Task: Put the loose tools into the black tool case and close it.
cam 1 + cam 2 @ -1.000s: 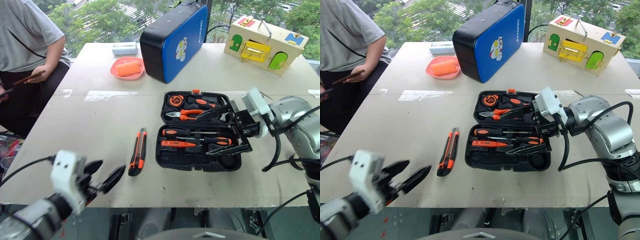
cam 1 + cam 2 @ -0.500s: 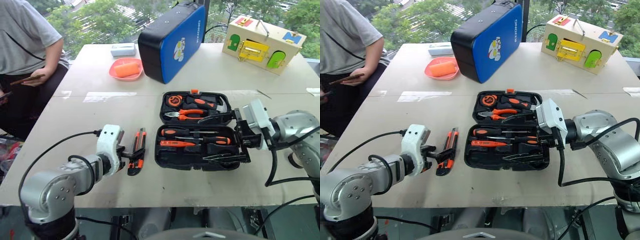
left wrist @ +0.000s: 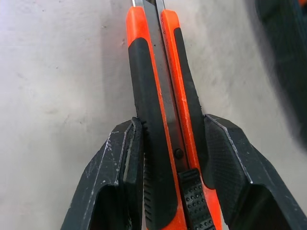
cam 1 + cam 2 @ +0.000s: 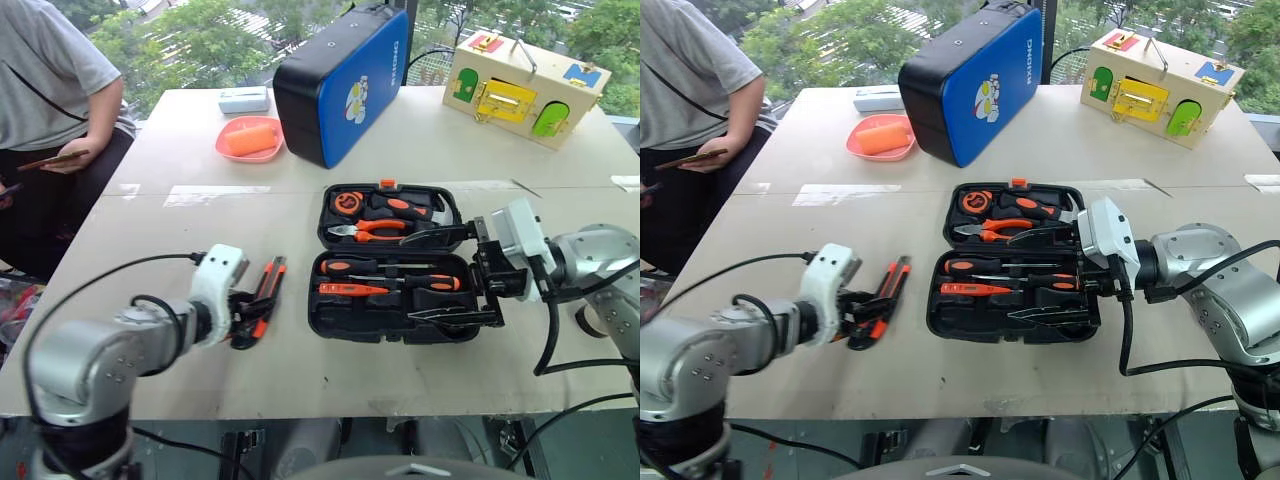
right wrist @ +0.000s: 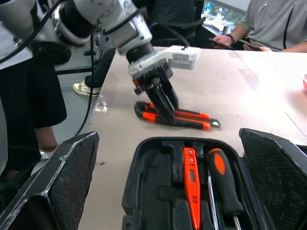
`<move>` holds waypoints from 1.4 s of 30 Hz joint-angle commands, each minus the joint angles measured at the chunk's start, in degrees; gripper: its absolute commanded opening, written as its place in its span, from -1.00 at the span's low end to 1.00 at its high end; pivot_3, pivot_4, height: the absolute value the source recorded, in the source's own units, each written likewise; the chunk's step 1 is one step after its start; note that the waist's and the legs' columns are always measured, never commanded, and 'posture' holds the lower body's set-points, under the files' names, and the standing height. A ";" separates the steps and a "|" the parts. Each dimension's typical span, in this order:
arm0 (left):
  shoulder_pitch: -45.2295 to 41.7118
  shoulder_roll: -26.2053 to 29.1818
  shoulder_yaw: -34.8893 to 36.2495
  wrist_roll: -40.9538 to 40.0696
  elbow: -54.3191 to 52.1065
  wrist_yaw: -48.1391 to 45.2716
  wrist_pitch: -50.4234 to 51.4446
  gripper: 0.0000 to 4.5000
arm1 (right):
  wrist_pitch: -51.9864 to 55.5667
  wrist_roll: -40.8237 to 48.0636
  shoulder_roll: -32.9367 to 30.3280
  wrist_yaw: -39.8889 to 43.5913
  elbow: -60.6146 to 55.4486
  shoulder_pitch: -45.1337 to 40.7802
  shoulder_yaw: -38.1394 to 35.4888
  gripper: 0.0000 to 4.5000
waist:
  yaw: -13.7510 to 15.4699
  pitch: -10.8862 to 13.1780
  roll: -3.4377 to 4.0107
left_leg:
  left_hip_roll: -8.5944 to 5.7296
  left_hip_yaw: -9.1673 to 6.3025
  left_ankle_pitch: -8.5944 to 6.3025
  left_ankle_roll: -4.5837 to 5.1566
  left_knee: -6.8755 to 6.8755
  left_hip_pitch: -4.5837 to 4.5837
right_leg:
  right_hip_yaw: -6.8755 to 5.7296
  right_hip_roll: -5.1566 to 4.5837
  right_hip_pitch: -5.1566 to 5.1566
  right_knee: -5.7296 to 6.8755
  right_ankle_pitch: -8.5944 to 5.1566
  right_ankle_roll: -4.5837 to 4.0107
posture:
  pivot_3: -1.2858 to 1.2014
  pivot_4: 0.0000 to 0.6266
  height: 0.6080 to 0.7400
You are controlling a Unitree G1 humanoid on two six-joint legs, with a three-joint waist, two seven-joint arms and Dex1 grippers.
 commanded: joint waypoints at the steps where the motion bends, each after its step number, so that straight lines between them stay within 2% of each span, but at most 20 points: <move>1: -2.81 9.98 3.02 -2.05 2.17 -14.76 -9.89 -0.31 | -1.21 0.02 -1.79 1.54 0.11 0.97 -1.99 1.00 | -0.13 0.10 -0.15 | 0.00 -0.02 0.01 -0.01 -0.01 -0.03 | -0.02 -0.01 -0.02 -0.02 0.00 0.00 | 0.03 -0.52 0.93; 5: -3.22 22.67 -3.09 2.05 4.72 -42.79 -32.48 -0.31 | -1.66 -0.20 -5.23 4.71 0.18 4.11 -2.47 1.00 | -0.15 0.13 -0.12 | -0.02 0.07 0.01 -0.01 -0.05 -0.07 | 0.02 -0.08 0.00 -0.22 0.00 -0.01 | 0.03 -0.52 0.93; 7: -5.79 26.14 -11.04 8.04 7.80 -52.46 -43.40 -0.31 | -1.99 -0.24 -7.25 6.23 -0.56 6.79 -3.19 1.00 | 0.02 0.15 -0.08 | -0.02 0.07 0.01 -0.01 -0.12 -0.08 | -0.02 -0.12 0.01 -0.32 -0.01 -0.02 | 0.03 -0.52 0.93; 8: -8.22 25.98 -14.95 10.70 9.70 -55.44 -47.70 -0.31 | -1.89 -0.12 -7.93 6.36 -0.96 7.87 -3.55 1.00 | -0.03 0.20 0.02 | -0.02 0.07 0.01 -0.01 -0.14 -0.08 | -0.03 -0.14 0.02 -0.34 -0.01 -0.02 | 0.03 -0.52 0.93; 9: -10.00 25.61 -17.50 12.47 11.25 -57.36 -50.63 -0.31 | -1.87 -0.02 -8.31 6.35 -1.21 8.52 -3.78 1.00 | -0.08 0.23 0.07 | -0.02 0.09 0.01 -0.01 -0.19 -0.08 | -0.01 -0.14 0.02 -0.36 -0.01 -0.02 | 0.03 -0.52 0.93; 15: -30.79 10.22 -41.60 25.29 22.14 -68.14 -58.05 -0.31 | -1.19 -0.64 -9.19 -0.01 -8.07 19.09 -9.74 1.00 | -0.13 0.38 -0.18 | -0.04 0.01 0.01 0.02 -0.06 -0.14 | -0.11 -0.07 0.08 -0.23 0.00 0.01 | 0.03 -0.52 0.93; 18: -36.64 3.95 -47.94 28.89 27.55 -70.89 -57.93 -0.31 | 0.06 0.00 -8.95 -3.77 -12.09 24.38 -13.20 1.00 | -0.32 0.48 -0.34 | -0.09 0.01 0.01 0.03 0.06 -0.18 | -0.13 0.10 0.11 -0.20 0.00 0.04 | 0.03 -0.52 0.93; 24: -40.35 -2.71 -53.30 34.03 33.94 -72.92 -60.33 -0.31 | 1.89 0.79 -8.44 -9.03 -17.64 31.57 -17.98 1.00 | -1.23 0.54 -0.45 | -0.04 -0.04 0.02 0.03 0.14 -0.15 | -0.11 0.21 0.10 -0.10 0.00 0.04 | 0.03 -0.52 0.93; 30: -40.35 -6.39 -54.30 36.85 34.71 -71.44 -58.81 -0.31 | 2.18 0.70 -8.91 -11.19 -18.36 32.84 -19.20 1.00 | -1.27 0.56 -0.49 | -0.05 -0.07 0.02 0.04 0.26 -0.13 | -0.13 0.25 0.18 -0.08 0.01 0.08 | 0.03 -0.52 0.93; 42: -39.13 -5.55 -54.14 33.71 26.92 -72.68 -44.86 -0.31 | 1.67 0.05 -8.83 -12.16 -16.66 31.34 -17.93 1.00 | -1.41 0.56 -0.50 | -0.05 -0.13 0.02 0.04 0.28 -0.07 | -0.19 0.27 0.28 -0.09 0.01 0.10 | 0.03 -0.52 0.93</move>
